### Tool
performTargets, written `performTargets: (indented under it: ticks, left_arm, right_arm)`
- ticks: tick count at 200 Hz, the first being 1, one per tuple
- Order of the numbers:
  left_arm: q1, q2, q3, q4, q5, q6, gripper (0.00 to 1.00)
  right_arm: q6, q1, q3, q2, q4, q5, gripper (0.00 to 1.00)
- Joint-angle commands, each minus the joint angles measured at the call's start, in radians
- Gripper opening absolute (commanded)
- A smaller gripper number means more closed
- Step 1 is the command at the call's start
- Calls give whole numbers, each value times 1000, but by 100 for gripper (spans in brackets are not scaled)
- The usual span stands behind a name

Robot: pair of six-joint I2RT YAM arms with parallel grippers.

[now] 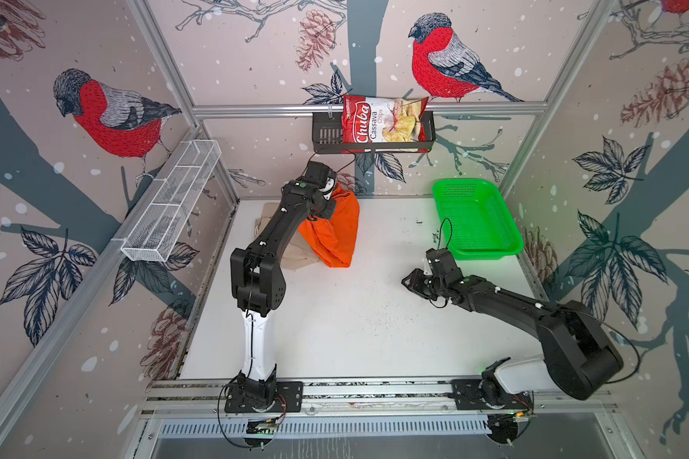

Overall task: Fold and stack the shorts
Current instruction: 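Lift the folded orange shorts with the left gripper while the right draws back, then carry the orange shorts onto the beige shorts with the left gripper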

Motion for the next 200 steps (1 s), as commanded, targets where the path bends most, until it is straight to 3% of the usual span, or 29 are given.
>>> performTargets:
  ticks: [1, 68, 200]
  left_arm:
    - [14, 5, 35, -23, -57, 37, 0]
    - [92, 4, 121, -54, -18, 51, 0]
    - [188, -11, 74, -73, -46, 62, 0]
  right_arm:
    - [-4, 0, -11, -13, 21, -8, 35]
    - [-5, -1, -17, -28, 5, -3, 35]
    - [-4, -6, -16, -38, -4, -5, 35]
